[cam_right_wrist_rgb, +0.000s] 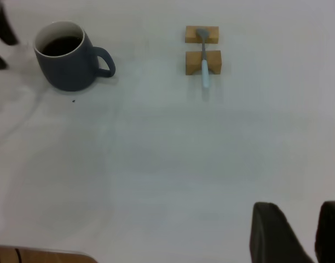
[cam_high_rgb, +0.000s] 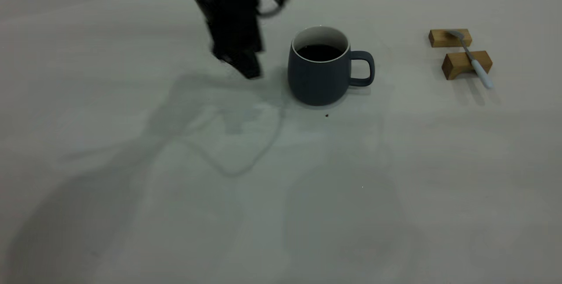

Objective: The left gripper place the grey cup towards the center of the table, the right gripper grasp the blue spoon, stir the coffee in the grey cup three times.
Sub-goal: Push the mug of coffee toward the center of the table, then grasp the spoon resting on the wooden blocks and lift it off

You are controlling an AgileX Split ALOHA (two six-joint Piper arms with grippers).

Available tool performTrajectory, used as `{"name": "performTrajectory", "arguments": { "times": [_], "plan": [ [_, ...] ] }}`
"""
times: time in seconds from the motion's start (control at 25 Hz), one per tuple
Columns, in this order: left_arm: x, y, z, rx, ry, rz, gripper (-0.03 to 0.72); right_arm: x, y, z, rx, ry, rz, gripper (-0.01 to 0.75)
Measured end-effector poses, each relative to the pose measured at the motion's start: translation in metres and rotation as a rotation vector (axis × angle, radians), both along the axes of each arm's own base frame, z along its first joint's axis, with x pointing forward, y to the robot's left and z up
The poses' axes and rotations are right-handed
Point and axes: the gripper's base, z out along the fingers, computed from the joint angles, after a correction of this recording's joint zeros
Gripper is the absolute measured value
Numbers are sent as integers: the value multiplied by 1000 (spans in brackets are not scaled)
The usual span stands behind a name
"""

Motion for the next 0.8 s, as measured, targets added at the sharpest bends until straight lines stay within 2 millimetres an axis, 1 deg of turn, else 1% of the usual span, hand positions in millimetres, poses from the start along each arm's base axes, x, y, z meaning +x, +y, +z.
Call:
{"name": "performTrajectory", "arguments": {
  "times": [0.04, 0.16, 0.32, 0.4, 0.48, 0.6, 0.72, 0.8],
  "plan": [
    [0, 6, 10, 31, 16, 34, 585, 0, 0, 0, 0, 0, 0, 238],
    [-5, 20, 52, 91, 61, 206, 585, 0, 0, 0, 0, 0, 0, 238],
    [-19, 32, 125, 113, 58, 481, 585, 0, 0, 0, -1, 0, 0, 238],
    [-33, 38, 165, 98, 54, 626, 585, 0, 0, 0, -1, 0, 0, 238],
    [-47, 44, 200, 67, 49, 741, 585, 0, 0, 0, -1, 0, 0, 238],
    [-70, 53, 249, -5, 13, 855, 585, 0, 0, 0, -1, 0, 0, 238],
    [-89, 60, 284, -85, -38, 913, 585, 0, 0, 0, -1, 0, 0, 238],
    [-102, 65, 301, -128, -53, 961, 585, 0, 0, 0, -1, 0, 0, 238]
  ]
}}
